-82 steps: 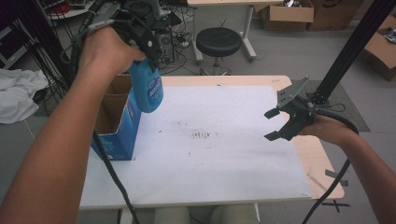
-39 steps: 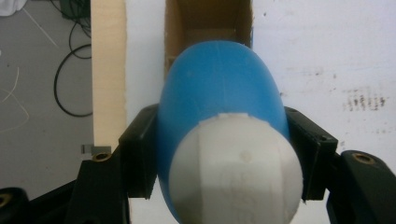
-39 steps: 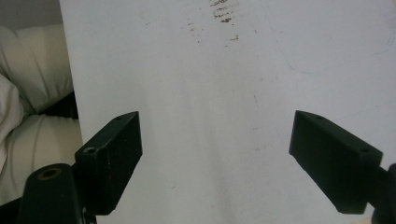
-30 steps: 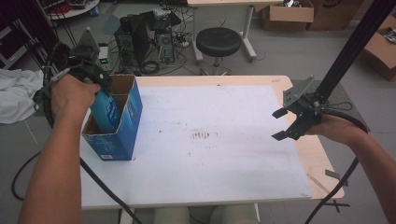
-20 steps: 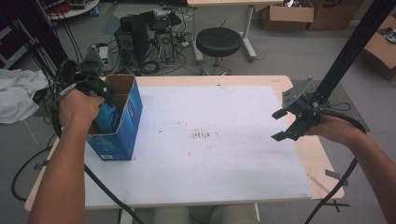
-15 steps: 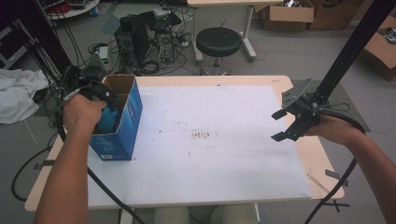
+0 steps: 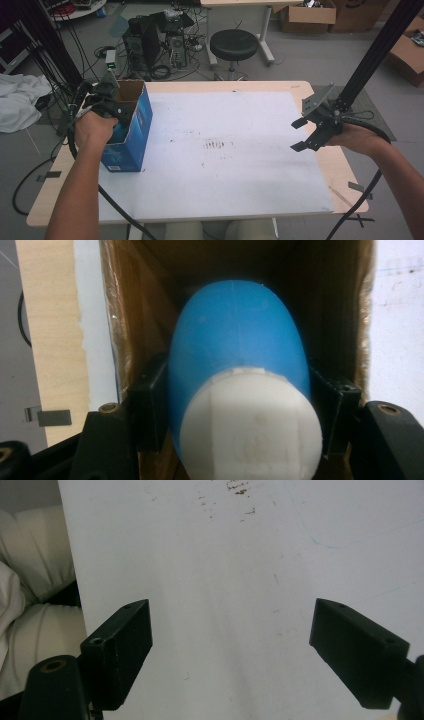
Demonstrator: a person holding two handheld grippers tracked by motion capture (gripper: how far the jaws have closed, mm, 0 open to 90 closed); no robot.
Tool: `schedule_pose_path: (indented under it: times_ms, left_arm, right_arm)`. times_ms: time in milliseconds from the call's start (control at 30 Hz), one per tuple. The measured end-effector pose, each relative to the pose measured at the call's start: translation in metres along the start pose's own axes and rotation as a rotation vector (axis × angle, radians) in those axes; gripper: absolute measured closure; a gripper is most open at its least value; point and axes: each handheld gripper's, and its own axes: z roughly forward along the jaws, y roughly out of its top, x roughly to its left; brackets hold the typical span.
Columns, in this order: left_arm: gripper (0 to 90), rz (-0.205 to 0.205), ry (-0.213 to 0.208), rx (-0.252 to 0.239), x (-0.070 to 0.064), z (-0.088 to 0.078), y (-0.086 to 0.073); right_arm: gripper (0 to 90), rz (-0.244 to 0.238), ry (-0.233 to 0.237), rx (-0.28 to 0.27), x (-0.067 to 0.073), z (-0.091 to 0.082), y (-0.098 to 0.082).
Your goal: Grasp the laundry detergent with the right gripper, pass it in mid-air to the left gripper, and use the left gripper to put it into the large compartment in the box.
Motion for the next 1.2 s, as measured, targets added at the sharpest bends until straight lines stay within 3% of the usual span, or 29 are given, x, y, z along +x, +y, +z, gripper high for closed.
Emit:
schedule_pose_path:
  times_ms: [533,767,1200]
  left_arm:
    - [37.4,-0.010,-0.009,0.000,0.002,0.004,-0.001]
    - [32.2,-0.024,-0.016,-0.011,0.005,0.001,-0.002]
    - [26.3,-0.033,-0.008,-0.044,0.005,-0.019,-0.003]
  right_arm:
    - [17.0,0.000,0.001,0.001,0.002,0.000,0.001]
    - [17.0,0.000,0.003,0.003,0.002,0.001,0.001]
    - [17.0,-0.002,0.003,0.007,0.006,-0.003,0.002]
